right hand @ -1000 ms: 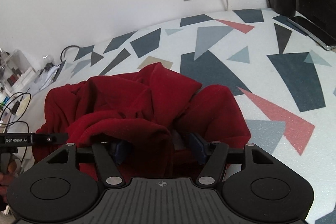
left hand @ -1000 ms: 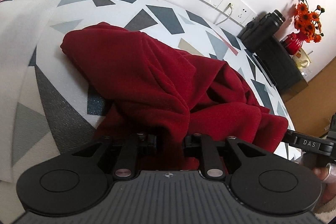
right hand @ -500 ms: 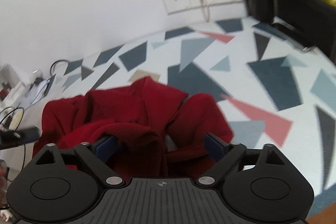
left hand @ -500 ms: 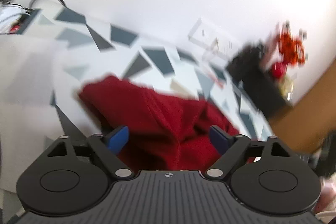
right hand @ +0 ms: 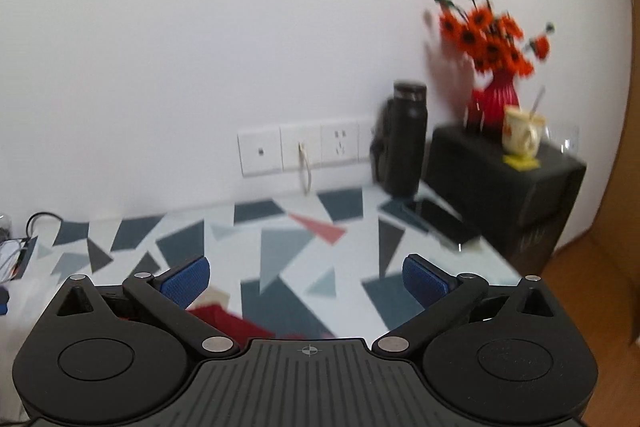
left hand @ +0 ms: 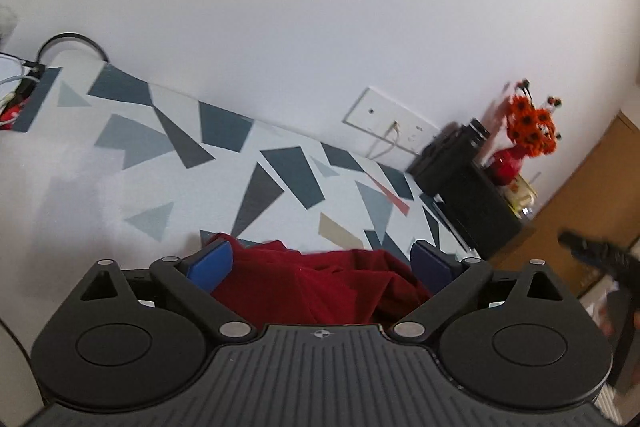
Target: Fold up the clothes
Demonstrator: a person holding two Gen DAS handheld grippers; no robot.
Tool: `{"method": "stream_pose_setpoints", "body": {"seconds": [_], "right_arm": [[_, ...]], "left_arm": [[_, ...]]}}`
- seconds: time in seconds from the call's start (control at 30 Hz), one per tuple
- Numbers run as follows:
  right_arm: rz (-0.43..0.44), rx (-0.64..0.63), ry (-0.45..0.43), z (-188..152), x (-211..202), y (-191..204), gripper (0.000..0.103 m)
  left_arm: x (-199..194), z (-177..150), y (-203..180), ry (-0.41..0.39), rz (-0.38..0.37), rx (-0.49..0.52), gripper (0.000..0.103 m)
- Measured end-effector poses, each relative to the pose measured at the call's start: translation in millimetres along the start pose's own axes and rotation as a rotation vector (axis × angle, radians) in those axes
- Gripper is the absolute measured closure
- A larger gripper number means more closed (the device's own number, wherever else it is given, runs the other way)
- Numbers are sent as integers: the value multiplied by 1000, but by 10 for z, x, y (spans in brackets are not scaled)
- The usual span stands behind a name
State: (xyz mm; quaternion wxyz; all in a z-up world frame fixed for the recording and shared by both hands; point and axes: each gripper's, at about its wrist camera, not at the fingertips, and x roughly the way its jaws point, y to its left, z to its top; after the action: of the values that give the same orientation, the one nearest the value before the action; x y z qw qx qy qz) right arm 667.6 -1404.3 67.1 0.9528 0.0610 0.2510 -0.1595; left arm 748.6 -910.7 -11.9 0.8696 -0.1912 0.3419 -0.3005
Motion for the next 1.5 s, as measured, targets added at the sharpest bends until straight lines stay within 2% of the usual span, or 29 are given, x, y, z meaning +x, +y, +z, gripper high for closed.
{"method": "stream_pose_setpoints", "body": {"seconds": [0.1,0.17,0.23,0.27,0.3,0.43,0.53,0.6,0.67,0.73,0.77,0.8,0.83,0.9,0.93,1.07,1.17,1.27,1.5], "right_arm": [[50,-10,32,58,243,218,1],[117,-36,73,21,479,352,3],[177,-85,111,-51,745,445,21],[196,-112,144,-95,888,484,39],[213,-137,179,-139,1026,521,48],[305,-217,277,-303,1622,519,50],[375,-232,362,-420,2004,441,49],[434,-254,418,-495,2227,373,49],[498,-293,460,-559,2390,326,49],[561,-330,503,-615,2489,318,54],[598,-342,518,-632,2513,319,61],[636,-350,530,-642,2534,322,71],[672,-355,537,-651,2551,320,76],[715,-359,533,-664,2560,302,91],[727,-359,524,-672,2560,284,93],[727,-283,500,-655,2608,44,96],[687,-203,457,-583,2649,-257,96],[561,-124,414,-525,2613,-648,96],[250,56,309,-401,2519,-1567,96]], "left_arm": [[92,-150,-61,59,-2,34,6],[156,-281,-122,102,-1,42,6],[208,-384,-184,125,11,45,9],[233,-430,-216,133,19,45,12],[259,-471,-246,138,31,44,16],[370,-565,-356,122,132,10,25],[487,-680,-469,111,253,-93,26],[552,-783,-536,107,304,-137,27],[611,-901,-616,115,387,-167,36],[626,-1007,-692,112,450,-213,45],[611,-1049,-734,100,467,-231,50],[595,-1077,-775,90,485,-241,59],[579,-1101,-817,81,507,-249,68],[543,-1098,-903,72,553,-246,75],[530,-1081,-941,60,564,-248,80],[500,-993,-1096,11,605,-218,86],[541,-925,-1191,-2,614,-172,88],[636,-852,-1228,2,574,-138,89],[1042,-733,-1241,55,419,-53,91]]}}
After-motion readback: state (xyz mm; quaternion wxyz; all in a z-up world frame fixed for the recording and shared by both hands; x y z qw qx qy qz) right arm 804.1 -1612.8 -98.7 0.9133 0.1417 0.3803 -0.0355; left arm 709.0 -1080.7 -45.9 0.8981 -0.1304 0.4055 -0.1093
